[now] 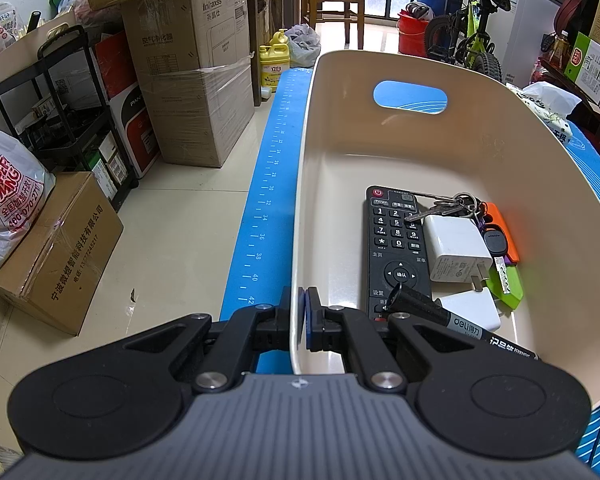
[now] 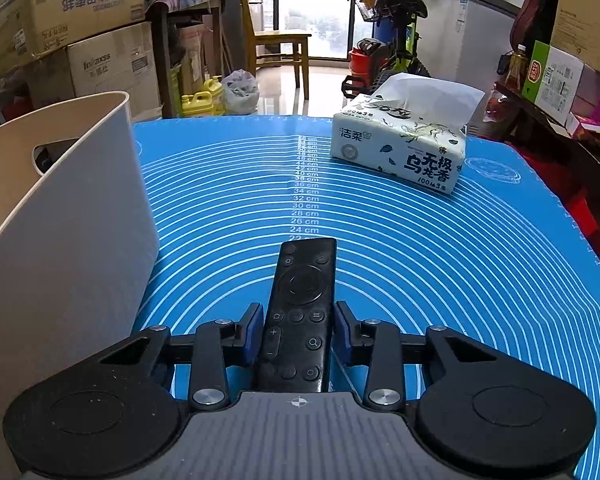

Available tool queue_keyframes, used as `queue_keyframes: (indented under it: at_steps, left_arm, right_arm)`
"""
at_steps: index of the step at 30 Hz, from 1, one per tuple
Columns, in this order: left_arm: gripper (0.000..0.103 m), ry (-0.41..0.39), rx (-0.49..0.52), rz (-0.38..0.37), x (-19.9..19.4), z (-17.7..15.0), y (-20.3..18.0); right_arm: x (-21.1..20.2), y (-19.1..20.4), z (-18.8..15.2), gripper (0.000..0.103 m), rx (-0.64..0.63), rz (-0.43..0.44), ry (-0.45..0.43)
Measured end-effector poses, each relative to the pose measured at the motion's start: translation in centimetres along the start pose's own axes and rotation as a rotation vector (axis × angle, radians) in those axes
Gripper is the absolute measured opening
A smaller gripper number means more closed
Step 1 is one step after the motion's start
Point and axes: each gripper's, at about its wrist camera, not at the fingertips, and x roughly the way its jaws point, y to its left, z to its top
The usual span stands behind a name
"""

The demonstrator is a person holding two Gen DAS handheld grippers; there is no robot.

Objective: Organize rigid objects
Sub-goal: 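Move the right gripper to the slim black remote and grasp it, then lift the slim black remote, carry it into the bin and release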

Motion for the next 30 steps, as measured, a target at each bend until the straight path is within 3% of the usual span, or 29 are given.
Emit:
queue_keyframes:
  at_steps: [18,30]
  left_arm:
    - [0.007,0.000,0.000,0.000,0.00,0.00,0.00]
    - [0.007,0.000,0.000,0.000,0.00,0.01,-0.03]
  right_arm:
    - [0.30,0.40,-0.05,0.046,-0.078,-0.022,0.025]
    - [-0.02,-0.01,-0.06,0.042,-0.049,0.011,0.022]
